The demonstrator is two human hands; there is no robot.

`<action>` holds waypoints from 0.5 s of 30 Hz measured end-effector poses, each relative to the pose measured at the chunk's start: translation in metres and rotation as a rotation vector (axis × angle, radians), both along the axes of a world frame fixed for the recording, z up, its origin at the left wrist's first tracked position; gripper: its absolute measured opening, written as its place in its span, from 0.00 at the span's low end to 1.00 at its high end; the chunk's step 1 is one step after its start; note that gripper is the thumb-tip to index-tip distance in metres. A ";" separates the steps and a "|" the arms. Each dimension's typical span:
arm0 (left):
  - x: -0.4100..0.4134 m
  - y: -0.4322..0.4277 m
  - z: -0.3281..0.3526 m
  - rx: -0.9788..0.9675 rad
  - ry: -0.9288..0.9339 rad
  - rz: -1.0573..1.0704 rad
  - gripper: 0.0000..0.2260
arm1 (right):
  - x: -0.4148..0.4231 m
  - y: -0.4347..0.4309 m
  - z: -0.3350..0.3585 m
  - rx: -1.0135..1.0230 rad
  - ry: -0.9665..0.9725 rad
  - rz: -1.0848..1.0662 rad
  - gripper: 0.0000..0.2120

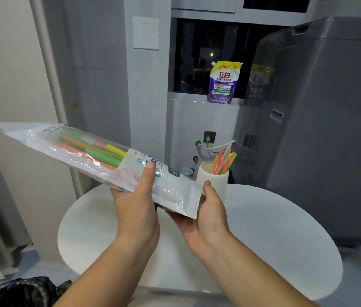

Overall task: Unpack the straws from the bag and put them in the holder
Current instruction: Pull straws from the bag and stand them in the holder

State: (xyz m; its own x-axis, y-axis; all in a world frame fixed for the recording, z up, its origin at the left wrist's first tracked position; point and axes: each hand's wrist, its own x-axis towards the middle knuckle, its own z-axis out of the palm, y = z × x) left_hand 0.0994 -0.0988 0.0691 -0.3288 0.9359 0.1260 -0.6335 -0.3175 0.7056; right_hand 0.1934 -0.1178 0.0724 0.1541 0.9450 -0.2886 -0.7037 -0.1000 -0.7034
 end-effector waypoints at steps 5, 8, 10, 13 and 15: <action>0.003 0.000 -0.004 0.015 0.036 0.019 0.28 | 0.003 -0.001 -0.001 -0.046 0.013 -0.015 0.21; 0.003 0.002 -0.005 0.001 0.028 0.032 0.24 | 0.005 0.002 -0.004 -0.056 -0.064 -0.036 0.20; 0.002 0.005 -0.006 -0.040 -0.002 0.042 0.22 | 0.006 0.003 -0.005 -0.061 -0.130 -0.056 0.19; -0.002 0.006 -0.006 -0.129 -0.069 0.029 0.19 | 0.007 0.004 -0.005 -0.043 -0.278 -0.056 0.21; -0.006 0.007 -0.005 -0.180 -0.114 0.006 0.17 | 0.008 0.005 -0.006 -0.019 -0.416 -0.032 0.23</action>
State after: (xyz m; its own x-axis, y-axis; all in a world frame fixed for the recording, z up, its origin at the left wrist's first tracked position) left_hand 0.0935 -0.0917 0.0637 -0.3369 0.9380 -0.0814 -0.7111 -0.1968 0.6749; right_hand 0.2016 -0.1124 0.0662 0.2901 0.9330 -0.2130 -0.3629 -0.0988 -0.9266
